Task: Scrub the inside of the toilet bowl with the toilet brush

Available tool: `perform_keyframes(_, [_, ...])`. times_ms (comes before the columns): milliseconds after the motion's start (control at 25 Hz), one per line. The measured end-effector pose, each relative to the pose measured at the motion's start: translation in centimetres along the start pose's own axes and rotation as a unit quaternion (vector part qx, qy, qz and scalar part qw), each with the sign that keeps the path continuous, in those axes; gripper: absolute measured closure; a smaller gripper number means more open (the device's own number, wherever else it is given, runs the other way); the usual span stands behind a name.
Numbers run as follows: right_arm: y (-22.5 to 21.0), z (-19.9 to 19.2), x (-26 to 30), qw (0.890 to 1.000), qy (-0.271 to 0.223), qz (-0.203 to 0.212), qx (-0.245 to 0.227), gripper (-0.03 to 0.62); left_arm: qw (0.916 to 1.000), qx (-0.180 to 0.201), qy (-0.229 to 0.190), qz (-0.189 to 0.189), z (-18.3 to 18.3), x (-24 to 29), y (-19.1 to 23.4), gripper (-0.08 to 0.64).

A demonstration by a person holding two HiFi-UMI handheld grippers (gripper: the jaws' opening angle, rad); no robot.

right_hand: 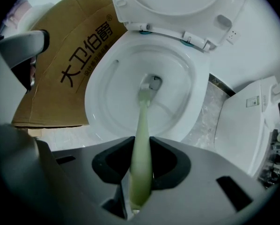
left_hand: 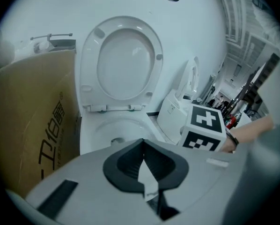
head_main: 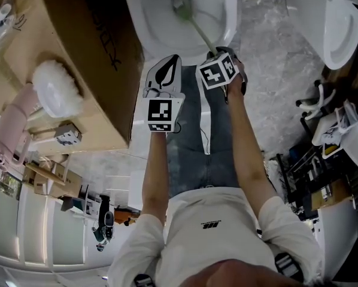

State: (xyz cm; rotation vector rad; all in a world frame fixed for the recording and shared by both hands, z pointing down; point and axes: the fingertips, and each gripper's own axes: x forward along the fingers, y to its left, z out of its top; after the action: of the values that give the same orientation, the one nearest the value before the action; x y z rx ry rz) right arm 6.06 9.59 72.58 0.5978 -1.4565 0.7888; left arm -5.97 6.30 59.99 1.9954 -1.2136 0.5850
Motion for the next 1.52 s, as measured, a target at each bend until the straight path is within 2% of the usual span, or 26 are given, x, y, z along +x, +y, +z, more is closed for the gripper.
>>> perform_keyframes(360, [0.8,-1.3,-4.0,1.000,-0.021,0.002,-0.008,0.503,0.9996,0.016,-0.021,0.003,2.6,-2.5,-1.8,0.551])
perform_keyframes(640, [1.4,-1.1,-10.0,0.997,-0.079,-0.007,-0.012,0.503,0.9989,0.023,-0.040,0.008,5.0,-5.7,-3.3,0.551])
perform_keyframes(960, [1.0,0.3,-19.0,0.988,-0.151,-0.028,-0.014,0.505,0.9964,0.040,-0.073,0.019,10.0,-10.0,-4.3,0.551])
perform_keyframes(1160, [1.3,2.0,-25.8,0.978,-0.207,-0.026,-0.006,0.505,0.9948,0.039,-0.092,0.020,13.5,-13.3,-5.0,0.551])
perform_keyframes(1400, [1.4,4.1,-34.4,0.957,-0.287,-0.035,-0.011,0.504,0.9910,0.043,-0.125,0.021,18.6,-17.5,-6.7,0.551])
perform_keyframes(1520, [1.8,4.4,-37.7,0.947,-0.321,-0.021,-0.003,0.505,0.9890,0.049,-0.138,0.019,20.6,-19.6,-7.5,0.551])
